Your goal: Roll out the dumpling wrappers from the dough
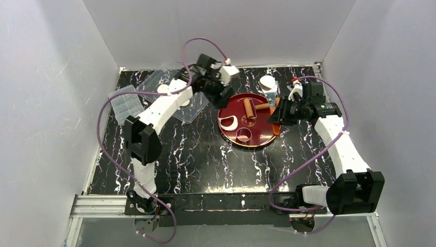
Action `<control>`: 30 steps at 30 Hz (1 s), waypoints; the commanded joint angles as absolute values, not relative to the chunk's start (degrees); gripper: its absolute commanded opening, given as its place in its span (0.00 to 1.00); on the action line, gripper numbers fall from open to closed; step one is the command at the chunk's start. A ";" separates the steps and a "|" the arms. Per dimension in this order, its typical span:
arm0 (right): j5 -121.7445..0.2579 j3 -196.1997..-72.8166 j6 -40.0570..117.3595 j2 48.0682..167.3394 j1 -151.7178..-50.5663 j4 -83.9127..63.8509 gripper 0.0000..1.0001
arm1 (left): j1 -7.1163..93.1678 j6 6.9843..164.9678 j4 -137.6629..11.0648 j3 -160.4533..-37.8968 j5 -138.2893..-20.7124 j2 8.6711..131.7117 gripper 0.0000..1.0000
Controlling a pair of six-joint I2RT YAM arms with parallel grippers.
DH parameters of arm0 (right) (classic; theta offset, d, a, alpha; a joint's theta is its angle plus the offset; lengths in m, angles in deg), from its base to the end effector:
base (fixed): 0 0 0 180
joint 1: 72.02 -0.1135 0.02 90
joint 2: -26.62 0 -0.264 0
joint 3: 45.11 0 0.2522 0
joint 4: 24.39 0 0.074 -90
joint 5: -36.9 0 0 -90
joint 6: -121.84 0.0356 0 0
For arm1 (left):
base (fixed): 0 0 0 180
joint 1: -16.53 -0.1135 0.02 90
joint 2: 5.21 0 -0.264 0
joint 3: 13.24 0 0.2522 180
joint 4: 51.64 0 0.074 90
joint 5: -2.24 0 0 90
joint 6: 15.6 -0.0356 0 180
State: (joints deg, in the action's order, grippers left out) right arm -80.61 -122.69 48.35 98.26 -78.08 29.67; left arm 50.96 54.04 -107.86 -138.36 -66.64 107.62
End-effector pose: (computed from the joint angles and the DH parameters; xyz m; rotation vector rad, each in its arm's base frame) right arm 0.2550 0.0436 0.3116 -0.0053 2.4223 0.7595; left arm 0.3607 -0.2628 0.3361 1.2366 1.9845 -0.5527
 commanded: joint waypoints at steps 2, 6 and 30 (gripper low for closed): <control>-83.49 -127.13 47.34 98.70 -77.91 26.96 0.01 | 44.24 54.01 -111.51 -128.47 -79.95 106.47 0.77; -84.58 -128.06 47.22 99.23 -77.90 27.18 0.01 | 42.72 51.99 -104.90 -123.27 -87.89 108.36 0.71; -85.59 -128.48 46.87 100.43 -79.24 26.96 0.01 | 42.45 43.26 -102.88 -110.76 -82.90 109.02 0.00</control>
